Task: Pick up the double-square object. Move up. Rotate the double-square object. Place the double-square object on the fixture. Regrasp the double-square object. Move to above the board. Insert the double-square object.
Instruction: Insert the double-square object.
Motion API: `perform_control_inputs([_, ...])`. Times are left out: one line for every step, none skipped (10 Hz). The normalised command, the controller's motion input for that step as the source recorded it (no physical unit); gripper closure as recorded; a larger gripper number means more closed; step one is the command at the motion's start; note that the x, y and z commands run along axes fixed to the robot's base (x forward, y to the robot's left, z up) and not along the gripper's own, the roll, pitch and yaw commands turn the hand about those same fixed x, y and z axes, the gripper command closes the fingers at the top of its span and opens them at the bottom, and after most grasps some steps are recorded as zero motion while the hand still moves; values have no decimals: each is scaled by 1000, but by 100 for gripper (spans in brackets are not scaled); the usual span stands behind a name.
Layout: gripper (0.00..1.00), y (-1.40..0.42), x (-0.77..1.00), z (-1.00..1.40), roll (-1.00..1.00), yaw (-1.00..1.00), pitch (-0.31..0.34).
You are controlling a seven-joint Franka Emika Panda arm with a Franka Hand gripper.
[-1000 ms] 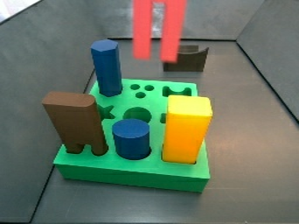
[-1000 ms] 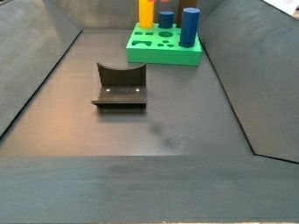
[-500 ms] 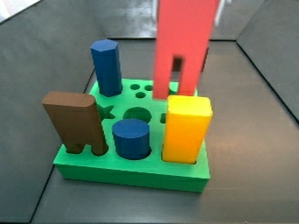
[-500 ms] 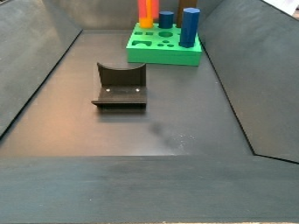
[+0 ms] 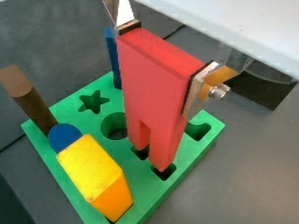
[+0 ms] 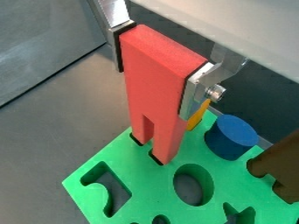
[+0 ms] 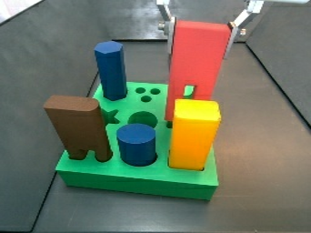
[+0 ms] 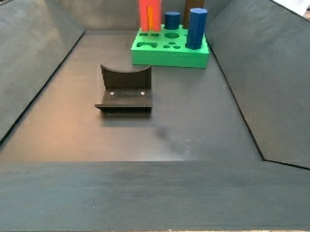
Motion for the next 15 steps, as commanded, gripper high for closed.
perform_control_inputs([100, 0, 0, -243, 11, 180, -90])
perform_control_inputs([100, 0, 0, -260, 39, 140, -67])
perform_control_inputs([100, -43, 0, -234, 56, 34, -6])
perform_control_inputs([100, -31, 89, -260, 56, 0, -3])
perform_control_inputs([100, -54, 86, -260, 84, 0, 0])
perform_control_inputs([100, -43, 86, -249, 81, 0, 0])
perform_control_inputs([100, -71, 146, -271, 94, 0, 0])
perform_control_inputs([100, -34, 140, -306, 134, -23, 0])
perform_control_inputs([100, -26, 97, -340, 206, -20, 0])
perform_control_inputs([100, -43, 180, -340, 214, -40, 0])
perform_control_inputs([100, -57, 40, -414, 229, 0, -21])
perform_control_inputs([100, -26, 0, -486, 223, 0, -51])
perform_control_inputs([100, -26, 0, -506, 161, 0, -57])
perform_control_inputs([100, -11, -11, -523, 136, 0, -86])
perform_control_inputs([100, 0, -20, -489, 119, 0, -83])
